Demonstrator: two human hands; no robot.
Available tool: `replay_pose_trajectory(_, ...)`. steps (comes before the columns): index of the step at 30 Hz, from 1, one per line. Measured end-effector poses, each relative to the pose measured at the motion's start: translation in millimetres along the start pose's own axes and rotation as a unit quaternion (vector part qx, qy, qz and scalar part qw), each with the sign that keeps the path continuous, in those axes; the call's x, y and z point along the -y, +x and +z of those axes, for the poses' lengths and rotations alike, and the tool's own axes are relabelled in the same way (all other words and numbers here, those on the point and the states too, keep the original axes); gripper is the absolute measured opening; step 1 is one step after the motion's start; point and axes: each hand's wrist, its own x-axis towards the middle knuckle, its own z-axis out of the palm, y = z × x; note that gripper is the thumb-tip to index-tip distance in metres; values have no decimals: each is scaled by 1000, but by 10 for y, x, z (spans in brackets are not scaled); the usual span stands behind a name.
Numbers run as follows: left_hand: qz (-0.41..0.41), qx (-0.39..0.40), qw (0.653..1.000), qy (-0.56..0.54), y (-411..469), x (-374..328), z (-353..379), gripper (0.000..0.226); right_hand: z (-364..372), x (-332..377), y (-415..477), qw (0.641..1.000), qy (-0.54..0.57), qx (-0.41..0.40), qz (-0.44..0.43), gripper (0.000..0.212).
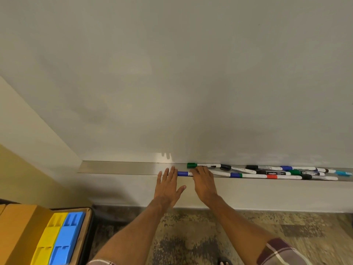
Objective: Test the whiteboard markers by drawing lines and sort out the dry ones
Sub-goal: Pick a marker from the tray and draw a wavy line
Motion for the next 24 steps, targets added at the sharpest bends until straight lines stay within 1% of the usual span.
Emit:
replay_pose_trajectory(3,6,-2,1000,-17,-5,22,-34,74,-42,14,47,1000,13,5,5,42)
replay_pose_trajectory(7,8,-23,998,-57,26,65,-100,67,-86,36,62,999,23,-8,-28,43)
replay_pose_trajectory(11,36,-79,994,-64,6,56,-174,51,-101,-30,-37,997,34,-15,-69,42)
replay_pose_trajectory(15,55,-125,989,-49,-23,26,-261,32,-147,-50,-112,995,57,-37,-79,36)
replay_pose_trajectory(17,65,-139,987,-41,-36,-4,-309,30,-205,-37,-132,994,69,-41,-80,35)
replay_pose_trajectory(19,90,-147,984,-35,-61,-75,-336,33,-264,-32,-164,993,75,-31,-89,38)
replay_pose_trajectory(22,118,-168,978,-21,-103,-203,-372,36,-322,-73,-197,994,42,-13,-104,40)
replay_pose_trajectory(24,124,-179,976,-7,-124,-294,-438,32,-372,-147,-208,993,28,-1,-112,39)
